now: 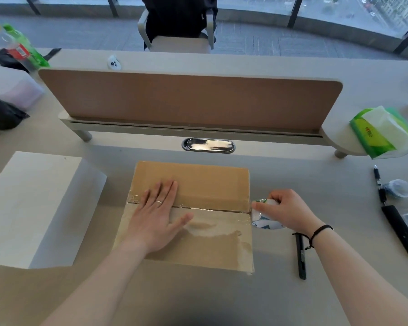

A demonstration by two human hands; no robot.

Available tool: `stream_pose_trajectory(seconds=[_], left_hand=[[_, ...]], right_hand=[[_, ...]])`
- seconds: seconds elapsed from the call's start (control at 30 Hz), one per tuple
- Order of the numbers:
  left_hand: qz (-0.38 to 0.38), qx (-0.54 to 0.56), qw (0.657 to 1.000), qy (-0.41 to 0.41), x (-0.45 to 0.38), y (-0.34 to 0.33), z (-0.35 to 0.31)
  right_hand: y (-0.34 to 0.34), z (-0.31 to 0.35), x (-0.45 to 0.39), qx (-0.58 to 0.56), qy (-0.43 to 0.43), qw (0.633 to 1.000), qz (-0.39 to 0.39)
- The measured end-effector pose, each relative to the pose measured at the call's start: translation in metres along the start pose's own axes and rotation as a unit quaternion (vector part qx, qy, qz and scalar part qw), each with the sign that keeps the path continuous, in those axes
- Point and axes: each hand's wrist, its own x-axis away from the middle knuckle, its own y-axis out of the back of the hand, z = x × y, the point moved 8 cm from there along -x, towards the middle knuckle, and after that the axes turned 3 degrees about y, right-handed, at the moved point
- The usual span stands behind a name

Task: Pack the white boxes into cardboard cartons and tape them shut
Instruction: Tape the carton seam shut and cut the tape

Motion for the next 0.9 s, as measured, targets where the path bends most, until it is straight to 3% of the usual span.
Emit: stream_pose_trajectory(seconds=[0.27,0.8,0.9], left_hand=[[-0.035,0.016,0.993,0.116,0.001,0.004,0.004],[-0.005,-0.008,0.989,0.149,-0.001,0.001,-0.006],[0.001,0.012,0.995,0.094,-0.006,-0.004,-0.043]], right_hand=[[-0.002,0.001,0.003,0.003,-0.009,1.0,0.003],[-0.006,-0.002,-0.001,0.006,-0.005,1.0,0.014],[-0.005,0.001,0.001,-0.021,0.005,1.0,0.012]])
